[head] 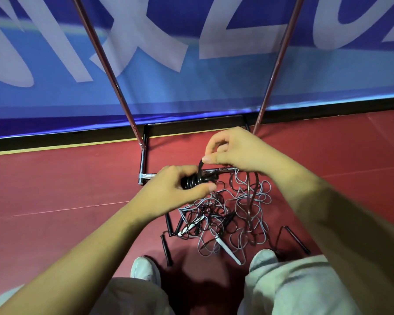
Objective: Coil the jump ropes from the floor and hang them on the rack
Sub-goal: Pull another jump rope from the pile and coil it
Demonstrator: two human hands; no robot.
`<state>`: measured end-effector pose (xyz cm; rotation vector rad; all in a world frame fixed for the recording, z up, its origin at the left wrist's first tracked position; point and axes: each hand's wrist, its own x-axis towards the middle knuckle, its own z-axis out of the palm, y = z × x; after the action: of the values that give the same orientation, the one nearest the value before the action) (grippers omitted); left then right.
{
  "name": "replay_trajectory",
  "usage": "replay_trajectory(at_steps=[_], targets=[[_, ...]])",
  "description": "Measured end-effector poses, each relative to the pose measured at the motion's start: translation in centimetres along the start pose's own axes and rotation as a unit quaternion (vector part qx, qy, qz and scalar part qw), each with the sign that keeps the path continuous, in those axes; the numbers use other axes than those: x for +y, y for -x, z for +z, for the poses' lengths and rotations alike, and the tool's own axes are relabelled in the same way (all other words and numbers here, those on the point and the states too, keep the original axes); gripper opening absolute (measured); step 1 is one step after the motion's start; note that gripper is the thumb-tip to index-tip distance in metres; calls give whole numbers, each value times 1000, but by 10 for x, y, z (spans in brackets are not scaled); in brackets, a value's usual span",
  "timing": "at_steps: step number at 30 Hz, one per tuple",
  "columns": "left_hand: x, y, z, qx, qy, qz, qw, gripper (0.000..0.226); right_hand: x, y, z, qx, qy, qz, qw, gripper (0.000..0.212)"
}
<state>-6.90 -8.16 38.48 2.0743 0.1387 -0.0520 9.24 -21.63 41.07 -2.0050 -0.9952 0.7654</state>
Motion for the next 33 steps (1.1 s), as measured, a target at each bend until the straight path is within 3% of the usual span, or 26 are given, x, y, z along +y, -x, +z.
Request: replay_trajectory(at_steps=[2,4,11,13,15,17,20,25,29,33], targets=[[3,-2,0,43,74,-15,996,24,3,0,-1,-19,4,15,1000,13],[3,-3,-2,73,185,-42,979,26,4,1,0,-46,-9,37,998,15],[2,-11,-12,68,490,-91,864,32,3,0,-4,-47,0,27,999,8],[0,-11,-18,60,536,-115,834,34,3,1,-4,-30,-10,21,999,8],[-1,-12,-22,75,539,-122,830,35,2,1,-4,-23,-20,18,999,13],[-3,-14,-25,114,508,-126,845,29,0,1,-3,-31,-15,16,999,15],[-9,-15,-34,197,354,-141,903,9,-1,3,-2,-53,14,12,998,13],[-22,-16,-36,236,46,-115,964,19,-3,4,10,-78,92,-21,992,11],[-31,-14,-23,245,-260,-47,933,41,2,3,26,-112,107,11,988,18],[-41,-15,-12,150,-361,9,921,53,0,5,30,-113,150,-7,982,16]])
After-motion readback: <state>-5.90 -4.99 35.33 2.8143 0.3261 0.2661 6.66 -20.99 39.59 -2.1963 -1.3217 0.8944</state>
